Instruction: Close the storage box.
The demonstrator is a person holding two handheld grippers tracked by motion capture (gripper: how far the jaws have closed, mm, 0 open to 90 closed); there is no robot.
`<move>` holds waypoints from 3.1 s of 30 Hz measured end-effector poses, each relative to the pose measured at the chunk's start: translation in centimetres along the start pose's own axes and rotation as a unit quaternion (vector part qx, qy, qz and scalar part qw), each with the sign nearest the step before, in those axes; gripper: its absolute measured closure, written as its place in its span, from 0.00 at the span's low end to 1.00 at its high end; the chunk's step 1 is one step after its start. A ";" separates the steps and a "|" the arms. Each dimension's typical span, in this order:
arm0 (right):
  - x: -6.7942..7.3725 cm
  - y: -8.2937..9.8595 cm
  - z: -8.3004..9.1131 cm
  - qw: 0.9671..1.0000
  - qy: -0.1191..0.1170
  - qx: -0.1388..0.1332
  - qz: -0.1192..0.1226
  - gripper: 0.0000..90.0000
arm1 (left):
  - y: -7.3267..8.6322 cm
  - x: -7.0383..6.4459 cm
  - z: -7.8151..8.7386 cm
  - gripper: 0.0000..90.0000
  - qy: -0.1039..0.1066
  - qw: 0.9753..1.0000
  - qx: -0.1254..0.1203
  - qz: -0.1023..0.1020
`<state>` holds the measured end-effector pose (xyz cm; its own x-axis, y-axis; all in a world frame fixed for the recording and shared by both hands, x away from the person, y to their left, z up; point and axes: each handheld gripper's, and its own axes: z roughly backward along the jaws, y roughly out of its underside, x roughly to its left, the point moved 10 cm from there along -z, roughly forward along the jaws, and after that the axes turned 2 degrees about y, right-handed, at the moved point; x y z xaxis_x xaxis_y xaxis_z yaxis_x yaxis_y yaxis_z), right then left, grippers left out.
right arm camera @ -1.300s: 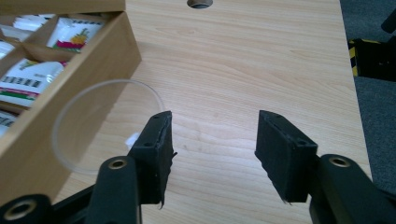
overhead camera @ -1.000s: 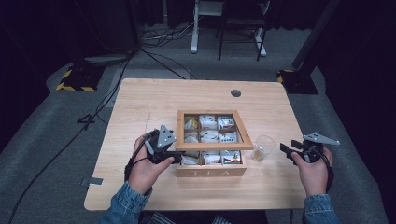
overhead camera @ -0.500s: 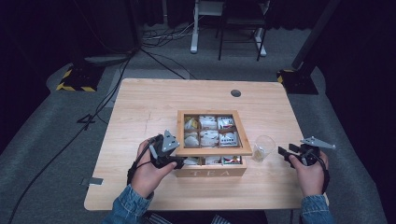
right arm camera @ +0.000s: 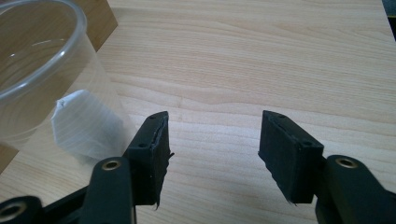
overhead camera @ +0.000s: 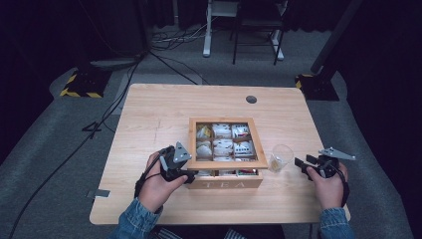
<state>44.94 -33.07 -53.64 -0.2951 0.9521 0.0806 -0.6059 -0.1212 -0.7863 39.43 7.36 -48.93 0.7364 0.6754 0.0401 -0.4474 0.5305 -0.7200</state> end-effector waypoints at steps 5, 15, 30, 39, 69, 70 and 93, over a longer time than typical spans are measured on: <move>0.0 0.1 0.0 1.000 -0.002 -0.001 -0.002 0.49 | 0.4 -0.2 -0.2 0.37 0.006 1.000 0.010 0.000; 0.0 0.2 -0.1 1.000 -0.005 0.001 -0.005 0.49 | 0.9 -1.6 -0.1 0.33 0.050 0.998 0.027 0.010; 0.3 0.4 -0.4 1.000 -0.014 0.007 -0.009 0.49 | 2.2 -2.1 -0.2 0.32 0.063 0.996 0.068 0.012; 0.3 0.6 -0.8 1.000 -0.014 0.012 -0.012 0.49 | 2.1 -1.9 0.2 0.27 0.070 0.996 0.050 0.004; -0.5 1.7 -2.7 1.000 0.010 0.019 0.015 0.35 | 5.4 11.0 4.7 0.24 -0.070 0.994 -0.024 0.078; -0.5 1.7 -2.7 1.000 0.009 0.019 0.019 0.34 | 5.7 11.4 4.6 0.24 -0.074 0.994 -0.021 0.082; -0.5 1.7 -3.1 0.998 0.018 0.029 0.052 0.32 | 11.8 17.5 0.2 0.21 -0.145 0.972 0.008 0.184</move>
<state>46.34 -32.84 -56.92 -0.3332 0.9426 -0.0222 -0.6156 -0.2354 -0.7521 46.96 25.56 -56.53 0.3512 0.9360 -0.0223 -0.6632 0.2318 -0.7117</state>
